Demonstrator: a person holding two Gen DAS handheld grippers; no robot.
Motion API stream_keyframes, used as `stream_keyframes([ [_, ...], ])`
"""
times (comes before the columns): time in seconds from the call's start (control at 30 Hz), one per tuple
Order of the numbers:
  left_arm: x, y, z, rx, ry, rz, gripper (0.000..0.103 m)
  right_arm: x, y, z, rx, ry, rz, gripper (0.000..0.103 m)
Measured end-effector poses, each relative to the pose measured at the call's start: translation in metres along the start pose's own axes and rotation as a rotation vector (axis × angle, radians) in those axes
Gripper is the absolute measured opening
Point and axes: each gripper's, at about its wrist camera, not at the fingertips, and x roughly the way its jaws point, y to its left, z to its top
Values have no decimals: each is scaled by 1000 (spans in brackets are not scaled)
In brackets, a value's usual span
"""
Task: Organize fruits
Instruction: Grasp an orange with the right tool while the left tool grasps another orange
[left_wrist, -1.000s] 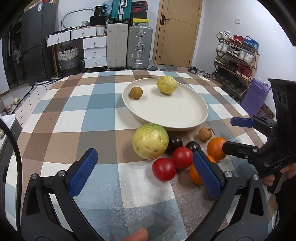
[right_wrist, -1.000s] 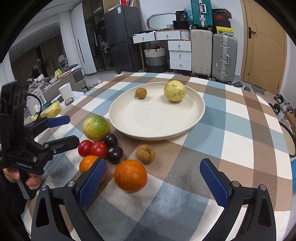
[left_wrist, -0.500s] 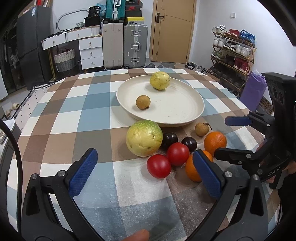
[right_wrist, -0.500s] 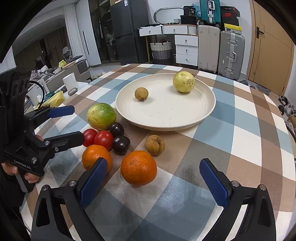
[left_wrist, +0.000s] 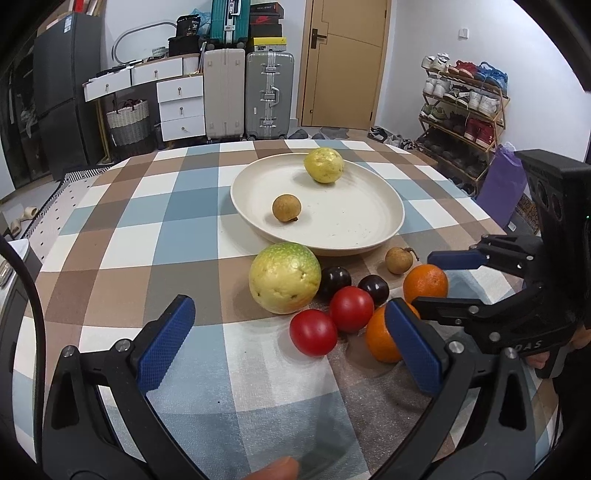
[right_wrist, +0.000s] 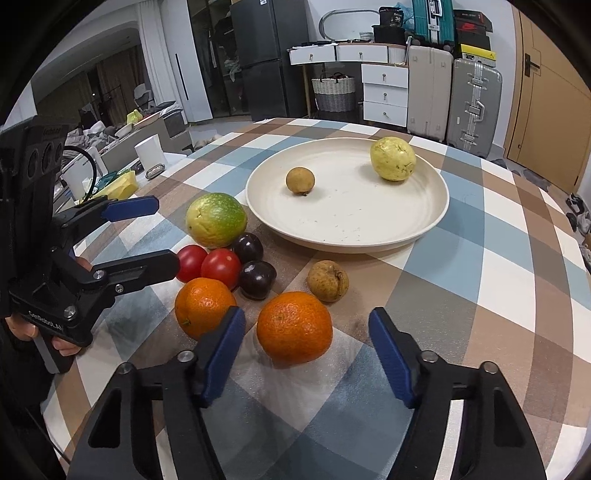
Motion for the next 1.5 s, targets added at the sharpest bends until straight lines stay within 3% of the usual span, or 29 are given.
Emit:
stream_keyframes([
  [0.33, -1, -11, -2, 25, 8, -16, 103, -1, 2, -1, -6, -3, 39, 42],
  [0.77, -10, -21, -8, -1, 18, -18, 101, -18, -2, 5, 20, -91, 52, 41],
  [0.97, -14, -42, -13, 69, 9, -90, 81, -21, -2, 5, 23, -102, 50, 41],
  [1.13, -8, -50, -16, 81, 55, -140, 55, -20, -2, 5, 21, -102, 49, 41],
  [1.5, 4, -56, -17, 78, 112, -136, 50, -21, -3, 4, 19, -103, 50, 41],
])
